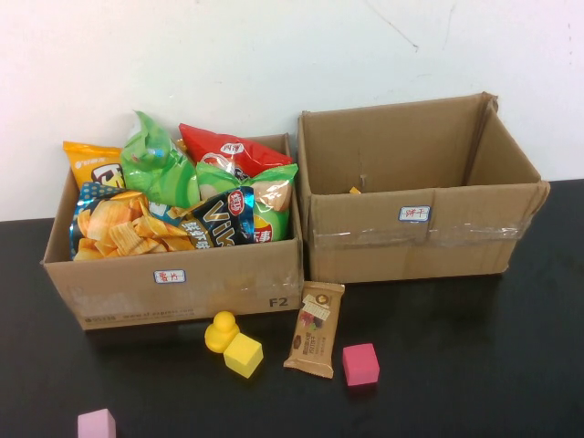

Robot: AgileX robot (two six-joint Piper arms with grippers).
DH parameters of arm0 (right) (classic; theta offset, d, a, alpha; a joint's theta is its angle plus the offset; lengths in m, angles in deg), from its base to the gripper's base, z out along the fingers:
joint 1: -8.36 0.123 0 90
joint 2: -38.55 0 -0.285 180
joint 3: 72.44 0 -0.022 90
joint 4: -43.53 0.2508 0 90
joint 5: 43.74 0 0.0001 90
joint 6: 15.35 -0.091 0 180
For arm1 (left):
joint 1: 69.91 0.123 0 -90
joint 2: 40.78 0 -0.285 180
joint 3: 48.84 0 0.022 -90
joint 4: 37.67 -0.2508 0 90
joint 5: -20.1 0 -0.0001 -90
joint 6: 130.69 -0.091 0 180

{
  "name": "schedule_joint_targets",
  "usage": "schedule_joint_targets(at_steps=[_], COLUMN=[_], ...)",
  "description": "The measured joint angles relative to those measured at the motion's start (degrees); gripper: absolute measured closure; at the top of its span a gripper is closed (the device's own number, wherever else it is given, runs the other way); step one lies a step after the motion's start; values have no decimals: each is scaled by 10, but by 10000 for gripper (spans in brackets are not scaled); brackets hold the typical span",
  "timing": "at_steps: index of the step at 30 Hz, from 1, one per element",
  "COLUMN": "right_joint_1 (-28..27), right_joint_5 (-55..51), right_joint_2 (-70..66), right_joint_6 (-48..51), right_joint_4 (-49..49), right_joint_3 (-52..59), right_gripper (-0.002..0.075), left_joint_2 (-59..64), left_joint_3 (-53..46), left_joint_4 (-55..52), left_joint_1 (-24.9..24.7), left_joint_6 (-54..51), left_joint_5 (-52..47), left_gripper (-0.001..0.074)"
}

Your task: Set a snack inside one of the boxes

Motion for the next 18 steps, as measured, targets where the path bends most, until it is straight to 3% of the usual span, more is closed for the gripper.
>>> schedule_joint_targets(at_steps=[9,13,18], right_joint_1=[-7,-66,-172], right_joint_5=[143,144,79], right_joint_2=[82,116,171], right_joint_6=[-1,-48,-203], right_joint_4=[3,-8,-122], right_joint_3=[132,175,187], right_gripper=[727,727,727], left_joint_2=[0,0,0], left_joint_3=[0,0,0], left_joint_4=[0,0,0], left_joint_1=[0,0,0], left_joint_6=[0,0,0], left_joint_5=[0,0,0], left_gripper=[738,738,738])
